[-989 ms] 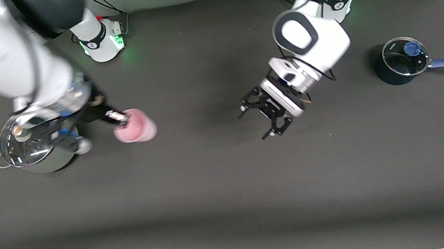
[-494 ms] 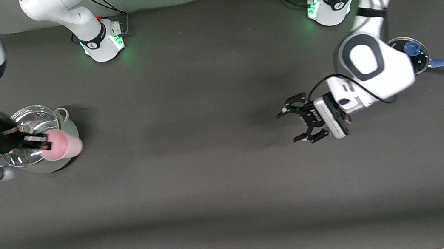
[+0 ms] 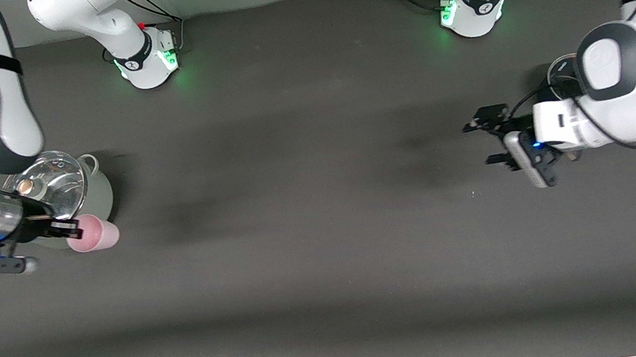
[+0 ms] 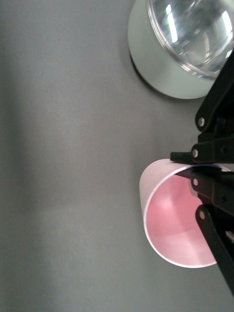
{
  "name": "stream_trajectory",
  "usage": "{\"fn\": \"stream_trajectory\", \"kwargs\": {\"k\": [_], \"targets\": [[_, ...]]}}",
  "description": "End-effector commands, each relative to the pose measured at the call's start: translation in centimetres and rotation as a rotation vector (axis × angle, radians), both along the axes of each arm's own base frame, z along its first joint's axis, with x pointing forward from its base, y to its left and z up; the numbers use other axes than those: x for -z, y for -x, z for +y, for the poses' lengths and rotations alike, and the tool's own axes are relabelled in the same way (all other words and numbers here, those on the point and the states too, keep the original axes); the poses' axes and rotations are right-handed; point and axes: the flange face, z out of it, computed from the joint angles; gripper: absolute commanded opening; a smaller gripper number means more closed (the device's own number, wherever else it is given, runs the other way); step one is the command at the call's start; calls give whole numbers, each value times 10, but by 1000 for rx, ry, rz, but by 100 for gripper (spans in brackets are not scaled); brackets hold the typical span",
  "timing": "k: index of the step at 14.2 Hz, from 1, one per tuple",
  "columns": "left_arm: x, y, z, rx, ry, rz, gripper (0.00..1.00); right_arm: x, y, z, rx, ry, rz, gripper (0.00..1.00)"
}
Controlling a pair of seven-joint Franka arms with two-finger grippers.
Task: Transfer pink cup from left to right arm
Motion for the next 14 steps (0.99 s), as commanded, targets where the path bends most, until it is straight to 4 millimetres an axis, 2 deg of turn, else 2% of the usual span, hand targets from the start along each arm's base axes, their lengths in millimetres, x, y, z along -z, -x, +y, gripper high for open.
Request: {"fn": "stream_trajectory", "kwargs": {"k": [1, 3, 5, 7, 9, 12, 14], "targets": [[-40, -1, 8, -45, -211, 41, 99, 41, 28, -1, -4, -8, -59, 0], [-56, -1, 16, -31, -273, 55, 100, 82, 44, -6, 8, 13, -107, 0], [-77, -3, 31, -101, -355, 96, 100, 108, 48, -6, 37, 18, -120, 0], [-98, -3, 41, -222, -431, 132, 100, 118, 49, -4, 109, -37, -113, 0], [-114, -2, 48, -369, -536, 167, 99, 140, 49, 14, 97, -49, -98, 0], [-126, 4, 53, -450, -661, 146, 99, 158, 48, 19, 91, -20, -99, 0], [-132, 2, 52, -561, -695, 110, 100, 161, 48, 19, 91, -17, -93, 0]]}}
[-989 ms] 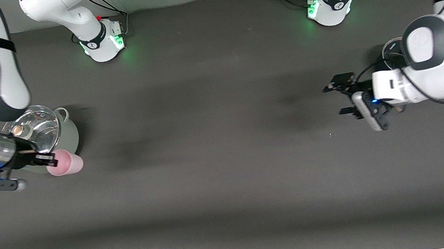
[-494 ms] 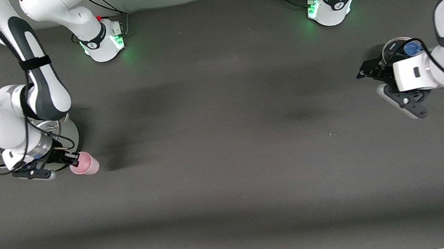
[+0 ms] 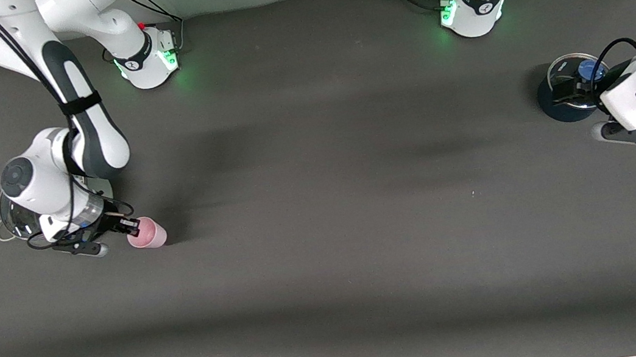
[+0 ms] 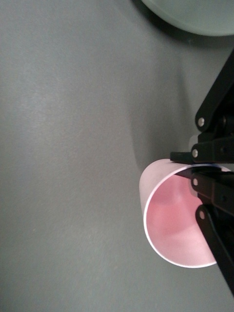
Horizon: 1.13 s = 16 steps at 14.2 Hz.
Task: Transfer pink cup from left to right arm
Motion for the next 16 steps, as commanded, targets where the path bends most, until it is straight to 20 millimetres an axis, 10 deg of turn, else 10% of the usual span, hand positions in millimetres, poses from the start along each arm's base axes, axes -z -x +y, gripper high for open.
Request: {"fn": "stream_trajectory", "kwargs": {"k": [1, 11, 16], "targets": [[-15, 0, -6, -121, -74, -79, 99, 2, -1, -5, -3, -4, -15, 0], [-28, -13, 2, -138, 5, -163, 100, -1, -4, -10, 8, -7, -14, 2], [-25, -13, 9, -148, 16, -163, 100, -6, -5, -12, 10, -11, -23, 52]]}}
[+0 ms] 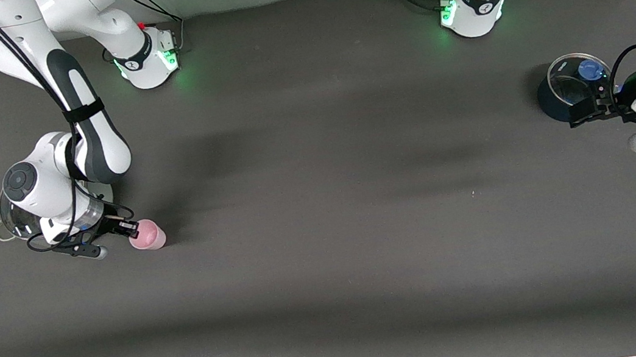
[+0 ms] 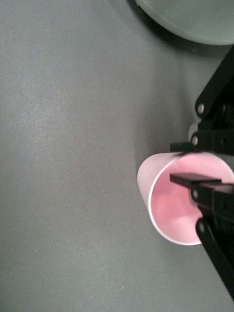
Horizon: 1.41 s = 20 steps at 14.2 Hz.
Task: Transfer pink cup from left to right arm
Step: 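Open the right gripper and lift it away from the cup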
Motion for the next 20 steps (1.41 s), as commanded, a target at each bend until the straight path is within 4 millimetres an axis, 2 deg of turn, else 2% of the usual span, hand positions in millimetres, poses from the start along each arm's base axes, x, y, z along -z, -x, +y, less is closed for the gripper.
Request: {"fn": "stream_trajectory", "kwargs": {"k": [1, 3, 5, 6, 7, 9, 12, 20], "targets": [[-6, 4, -1, 6, 9, -9, 100, -10, -3, -1, -9, -23, -24, 57], [-7, 4, -1, 6, 9, -6, 100, -14, -4, 2, -22, -24, -30, 66], [-8, 5, -3, 12, 8, -5, 100, -31, -8, 1, -19, -35, -51, 94], [-8, 6, -9, 25, -2, -5, 100, -46, -10, 0, -24, -56, -39, 100], [-8, 6, -8, 24, -2, -5, 100, -61, -15, 1, -58, -55, -5, 100], [-8, 5, -4, 18, -2, -8, 100, -106, -31, -14, -133, 25, 45, 100], [-9, 6, -11, 28, 1, -9, 100, -168, -43, -17, -153, 22, 117, 100], [-13, 7, -8, 20, 0, -14, 100, -330, -21, -15, -170, 34, 212, 100]]}}
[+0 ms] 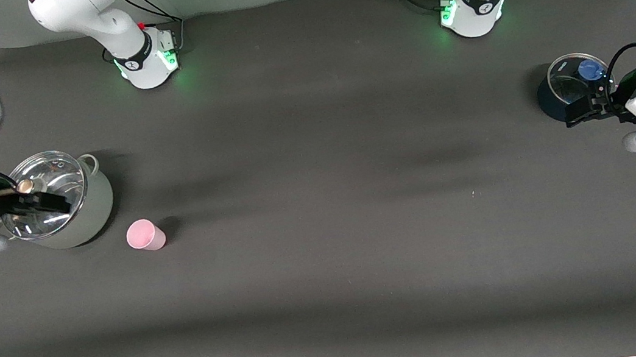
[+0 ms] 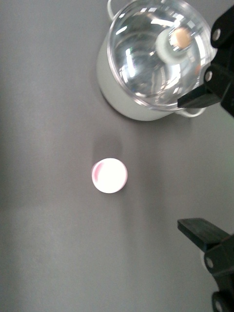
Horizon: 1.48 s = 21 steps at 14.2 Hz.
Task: Transfer pink cup from left to right arm
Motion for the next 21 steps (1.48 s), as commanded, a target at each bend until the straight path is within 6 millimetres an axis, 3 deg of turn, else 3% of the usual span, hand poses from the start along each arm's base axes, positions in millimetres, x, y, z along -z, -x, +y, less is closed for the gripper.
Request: {"fn": "stream_trajectory", "kwargs": {"k": [1, 3, 17, 21], "targets": [[-13, 7, 2, 5, 2, -15, 100, -55, 7, 2, 4, 48, 12, 100], [-15, 9, 4, 9, -5, -15, 100, -73, 9, 5, -2, 67, -1, 100], [-14, 2, 0, 16, -11, -51, 100, -69, 3, -1, 3, 68, -20, 100], [-13, 2, 3, 11, -14, -52, 100, -69, 3, -12, 4, 40, -20, 100]]}}
